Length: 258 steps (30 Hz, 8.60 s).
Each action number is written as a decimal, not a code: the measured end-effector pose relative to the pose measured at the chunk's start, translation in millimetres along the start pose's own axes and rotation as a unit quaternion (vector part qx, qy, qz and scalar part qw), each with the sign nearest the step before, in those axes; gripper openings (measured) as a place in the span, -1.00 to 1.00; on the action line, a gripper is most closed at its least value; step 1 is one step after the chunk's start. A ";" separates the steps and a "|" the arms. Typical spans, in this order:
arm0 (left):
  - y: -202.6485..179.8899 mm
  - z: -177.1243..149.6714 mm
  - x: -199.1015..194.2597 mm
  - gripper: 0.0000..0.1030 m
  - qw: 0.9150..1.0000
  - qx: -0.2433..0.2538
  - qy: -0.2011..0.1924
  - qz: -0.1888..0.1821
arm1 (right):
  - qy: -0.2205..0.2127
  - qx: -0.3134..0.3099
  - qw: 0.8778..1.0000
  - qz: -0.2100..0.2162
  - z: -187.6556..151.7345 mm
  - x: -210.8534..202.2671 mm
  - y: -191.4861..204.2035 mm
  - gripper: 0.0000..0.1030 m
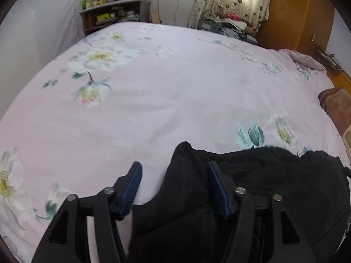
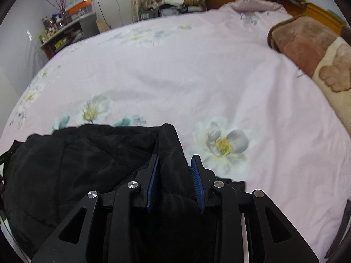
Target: Fold large clothes
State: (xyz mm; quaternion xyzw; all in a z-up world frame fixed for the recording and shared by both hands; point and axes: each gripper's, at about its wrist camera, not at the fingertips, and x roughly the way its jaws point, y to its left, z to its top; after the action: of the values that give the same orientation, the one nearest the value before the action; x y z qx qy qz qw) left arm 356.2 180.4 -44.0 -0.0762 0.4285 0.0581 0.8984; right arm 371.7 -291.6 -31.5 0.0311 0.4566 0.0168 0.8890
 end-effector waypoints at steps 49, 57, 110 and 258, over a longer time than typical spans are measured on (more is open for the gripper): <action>-47.3 -67.9 -91.5 0.38 0.988 0.111 -0.068 -0.080 | -0.063 -0.066 0.996 0.026 -66.3 -55.3 54.4 -0.30; -12.2 -89.3 -39.6 0.40 0.995 0.058 -0.016 -0.074 | -0.014 -0.059 0.998 -0.021 -87.2 -10.9 29.9 -0.30; -62.1 -56.3 -21.2 0.21 0.990 0.113 -0.015 -0.083 | -0.020 -0.080 0.996 0.024 -48.2 -3.7 103.5 -0.27; 15.4 -71.2 -71.4 -0.47 0.990 0.020 0.008 -0.138 | 0.026 0.084 0.989 0.118 -74.1 -38.3 -45.1 -0.57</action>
State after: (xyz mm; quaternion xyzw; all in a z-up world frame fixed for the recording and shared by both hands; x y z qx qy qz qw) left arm 254.7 179.4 -34.0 -0.1173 0.4219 -0.0755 0.8958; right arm 289.2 -335.9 -46.7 0.1587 0.4723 0.0841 0.8630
